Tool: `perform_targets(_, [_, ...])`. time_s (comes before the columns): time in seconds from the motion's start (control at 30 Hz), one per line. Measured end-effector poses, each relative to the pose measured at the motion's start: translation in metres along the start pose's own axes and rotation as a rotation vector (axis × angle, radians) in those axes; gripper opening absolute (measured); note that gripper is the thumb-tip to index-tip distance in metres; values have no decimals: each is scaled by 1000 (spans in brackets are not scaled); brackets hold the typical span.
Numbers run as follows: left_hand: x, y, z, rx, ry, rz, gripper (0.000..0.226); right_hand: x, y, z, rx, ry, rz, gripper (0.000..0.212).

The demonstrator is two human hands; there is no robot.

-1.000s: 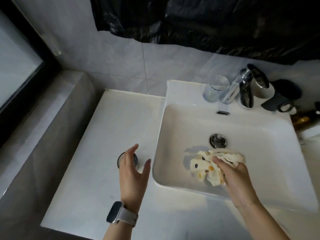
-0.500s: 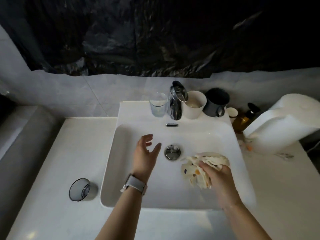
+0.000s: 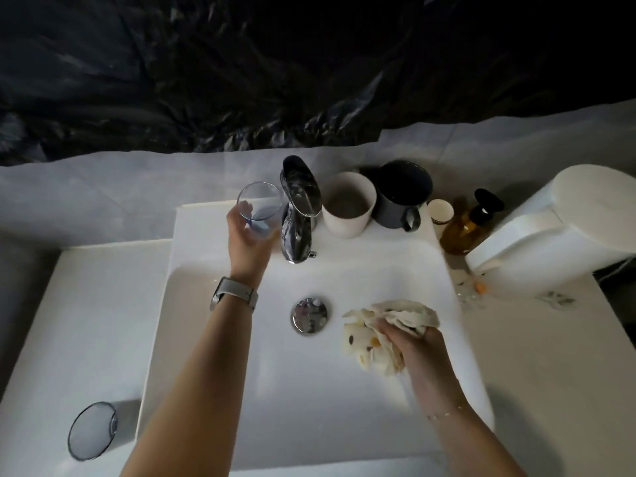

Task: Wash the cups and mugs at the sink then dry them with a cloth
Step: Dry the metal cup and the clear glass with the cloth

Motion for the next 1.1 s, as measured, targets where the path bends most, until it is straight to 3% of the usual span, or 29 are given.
perform_targets(0.07, [2, 2, 7, 61, -31, 10, 51, 2, -2, 0, 2, 6, -7, 14])
perform_targets(0.2, [-6, 16, 7, 99, -77, 36, 70, -1, -4, 4, 12, 17, -5, 14])
perform_targets(0.27, [-16, 25, -2, 105, -69, 36, 70, -7, -5, 3, 8, 37, -3, 13])
perform_targets(0.47, [-93, 62, -23, 41, -18, -11, 67, -39, -16, -8, 55, 69, -75, 14])
perform_targets(0.7, [-204, 64, -18, 42, -15, -286, 74, -80, -23, -16, 53, 143, -161, 1])
perform_targets(0.9, [-243, 66, -8, 157, -141, -390, 75, -124, -47, -46, 155, 320, -366, 23])
perform_targets(1.1, [-253, 59, 1, 71, 2, -582, 53, -127, -77, -22, -285, 185, -497, 12])
Point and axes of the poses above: each hand's wrist, its own x-axis towards the middle knuckle, its own y-axis out of the back of the hand, z = x × y, the point moved 10 cm from there along x, towards the middle knuckle, and after that the axes turned 7 degrees about x, right-handed, at the moved point
